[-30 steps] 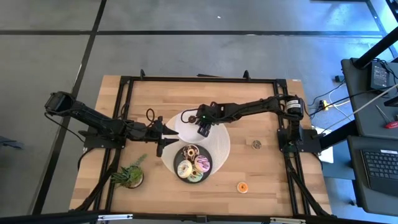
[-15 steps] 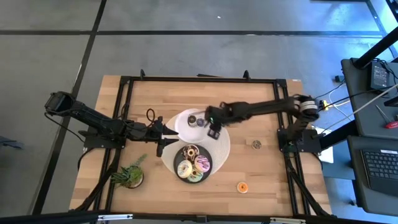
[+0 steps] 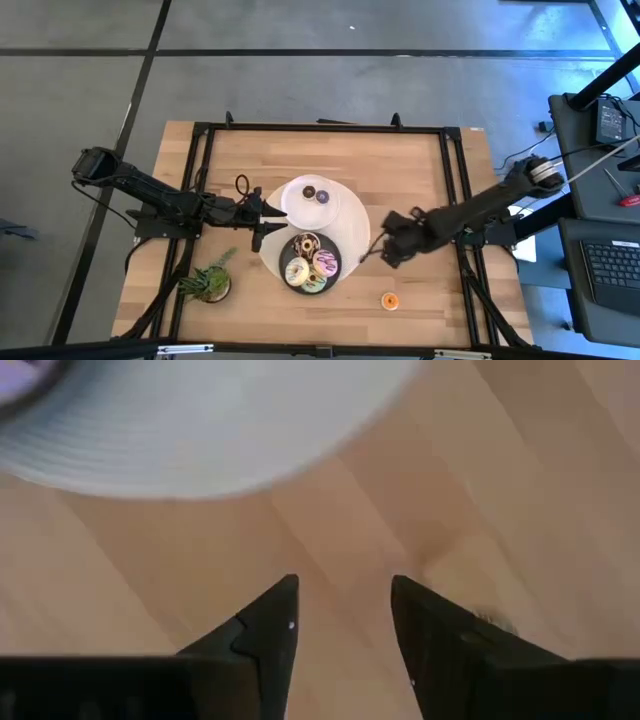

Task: Pick & Place donuts
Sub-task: Put the small brown donut on the white plate

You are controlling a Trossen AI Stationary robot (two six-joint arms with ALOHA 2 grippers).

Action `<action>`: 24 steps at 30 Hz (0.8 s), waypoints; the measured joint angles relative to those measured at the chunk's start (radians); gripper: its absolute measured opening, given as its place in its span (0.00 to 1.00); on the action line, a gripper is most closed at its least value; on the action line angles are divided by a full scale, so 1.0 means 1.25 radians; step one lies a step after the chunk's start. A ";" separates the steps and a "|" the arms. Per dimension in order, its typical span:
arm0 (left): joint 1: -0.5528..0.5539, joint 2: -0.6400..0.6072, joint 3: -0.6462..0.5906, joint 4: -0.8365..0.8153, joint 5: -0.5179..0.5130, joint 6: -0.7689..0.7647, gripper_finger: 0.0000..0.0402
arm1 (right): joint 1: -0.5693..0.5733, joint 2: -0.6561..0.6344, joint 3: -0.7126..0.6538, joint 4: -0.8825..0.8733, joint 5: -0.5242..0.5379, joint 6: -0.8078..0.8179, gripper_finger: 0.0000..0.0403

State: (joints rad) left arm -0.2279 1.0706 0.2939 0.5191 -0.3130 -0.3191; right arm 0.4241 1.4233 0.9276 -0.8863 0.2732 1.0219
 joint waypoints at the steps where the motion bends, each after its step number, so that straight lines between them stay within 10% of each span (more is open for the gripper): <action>1: 0.000 0.000 0.000 0.000 0.000 0.000 0.37 | 0.016 -0.017 -0.015 -0.011 0.010 0.045 0.40; 9: 0.000 0.000 0.000 0.000 -0.005 0.000 0.38 | 0.038 -0.068 -0.138 -0.109 0.028 0.308 0.40; 24: 0.000 0.000 0.000 0.000 -0.006 0.000 0.38 | -0.020 -0.068 -0.279 -0.014 -0.008 0.368 0.40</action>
State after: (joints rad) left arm -0.2283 1.0706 0.2936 0.5194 -0.3202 -0.3195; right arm 0.3988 1.3388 0.5785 -0.9043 0.2631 1.4819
